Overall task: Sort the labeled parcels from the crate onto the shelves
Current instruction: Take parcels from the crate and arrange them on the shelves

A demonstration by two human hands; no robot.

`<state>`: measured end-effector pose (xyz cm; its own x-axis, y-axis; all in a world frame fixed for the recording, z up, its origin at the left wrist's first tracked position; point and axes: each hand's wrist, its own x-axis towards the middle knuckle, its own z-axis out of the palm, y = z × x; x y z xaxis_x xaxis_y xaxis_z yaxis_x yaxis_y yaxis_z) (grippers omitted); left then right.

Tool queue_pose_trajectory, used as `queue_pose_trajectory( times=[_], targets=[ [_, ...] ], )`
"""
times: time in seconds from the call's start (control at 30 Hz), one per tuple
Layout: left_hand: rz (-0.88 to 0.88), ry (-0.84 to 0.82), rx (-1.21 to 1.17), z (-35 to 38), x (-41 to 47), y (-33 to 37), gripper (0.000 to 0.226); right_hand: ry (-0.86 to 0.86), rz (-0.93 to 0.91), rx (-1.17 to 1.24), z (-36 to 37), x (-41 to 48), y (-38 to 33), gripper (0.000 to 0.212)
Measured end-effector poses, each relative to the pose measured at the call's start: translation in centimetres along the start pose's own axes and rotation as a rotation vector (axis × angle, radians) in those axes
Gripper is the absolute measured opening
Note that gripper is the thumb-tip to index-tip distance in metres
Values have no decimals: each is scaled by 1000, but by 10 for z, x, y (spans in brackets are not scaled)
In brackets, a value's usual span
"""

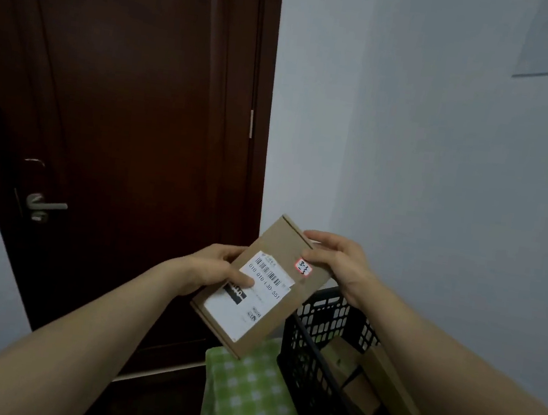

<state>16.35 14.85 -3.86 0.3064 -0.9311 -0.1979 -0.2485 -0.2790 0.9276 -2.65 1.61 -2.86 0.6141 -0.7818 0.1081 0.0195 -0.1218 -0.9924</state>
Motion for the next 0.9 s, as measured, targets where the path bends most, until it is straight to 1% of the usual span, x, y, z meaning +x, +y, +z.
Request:
queue_pose_trajectory(
  times=[0.07,0.13,0.2,0.27,0.3,0.37,0.43,0.53,0.8,0.9],
  targets=[
    [41,37,-57,1,-1,-5,55,3,-39,27,4,2,-3,39],
    [54,65,-167,0,-1,-12,49,47,-49,66,5,5,0,55],
    [38,100,-286,-2,-1,-17,44,87,29,94,7,4,6,67],
    [37,129,-392,-3,0,-20,42,39,116,83,11,-1,17,71],
    [44,136,-431,-3,0,-20,41,-3,145,77,15,-3,23,70],
    [53,141,-472,-2,1,-21,37,-69,154,59,23,-8,27,59],
    [56,140,-483,-3,0,-23,36,-93,128,46,30,-9,27,45],
    [52,148,-495,-5,-2,-26,39,-111,103,52,34,-9,26,35],
    [44,180,-481,-12,-12,-31,37,-104,94,48,47,-9,30,37],
    [30,188,-458,-19,-16,-35,38,-118,94,57,55,-7,32,34]
  ],
)
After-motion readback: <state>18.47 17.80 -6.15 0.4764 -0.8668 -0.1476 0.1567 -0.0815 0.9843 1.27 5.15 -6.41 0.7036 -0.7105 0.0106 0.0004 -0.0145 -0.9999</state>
